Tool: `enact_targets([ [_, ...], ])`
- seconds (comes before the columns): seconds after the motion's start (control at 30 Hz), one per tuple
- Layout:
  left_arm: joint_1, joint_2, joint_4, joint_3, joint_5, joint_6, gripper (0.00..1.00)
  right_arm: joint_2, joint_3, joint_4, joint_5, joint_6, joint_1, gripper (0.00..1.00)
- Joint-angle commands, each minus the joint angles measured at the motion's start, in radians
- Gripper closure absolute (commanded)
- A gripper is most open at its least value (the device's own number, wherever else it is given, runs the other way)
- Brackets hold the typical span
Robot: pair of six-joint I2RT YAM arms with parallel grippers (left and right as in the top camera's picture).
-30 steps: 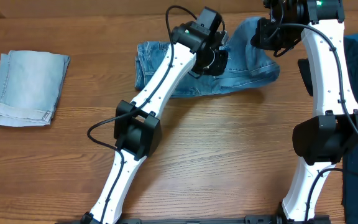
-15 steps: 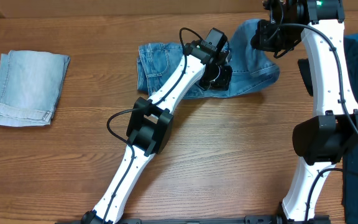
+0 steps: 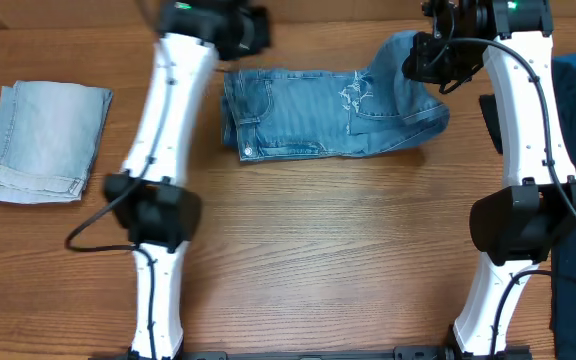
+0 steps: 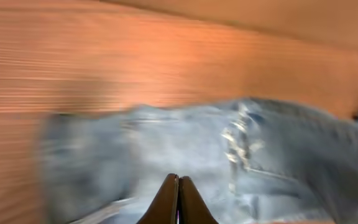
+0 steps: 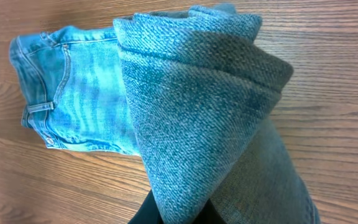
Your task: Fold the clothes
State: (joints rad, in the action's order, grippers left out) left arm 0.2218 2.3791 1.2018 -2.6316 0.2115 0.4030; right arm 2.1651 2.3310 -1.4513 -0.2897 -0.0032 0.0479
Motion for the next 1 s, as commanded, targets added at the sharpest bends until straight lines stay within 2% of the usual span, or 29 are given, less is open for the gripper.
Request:
enact_targets([
  [0.0, -0.053, 0.021, 0.035, 0.004, -0.036, -0.068, 0.96, -0.037, 0.05, 0.005, -0.025, 0.005, 0.07, 0.96],
  [0.47, -0.165, 0.02, 0.055, 0.004, -0.039, -0.12, 0.96, -0.023, 0.077, 0.149, -0.024, 0.013, 0.332, 0.96],
  [0.67, -0.18, 0.02, 0.066, 0.004, -0.039, -0.163, 0.96, 0.058, 0.053, 0.209, -0.021, 0.034, 0.391, 0.96],
  [0.97, -0.19, 0.02, 0.067, 0.004, -0.039, -0.164, 0.95, 0.178, 0.052, 0.295, -0.02, 0.034, 0.466, 0.96],
])
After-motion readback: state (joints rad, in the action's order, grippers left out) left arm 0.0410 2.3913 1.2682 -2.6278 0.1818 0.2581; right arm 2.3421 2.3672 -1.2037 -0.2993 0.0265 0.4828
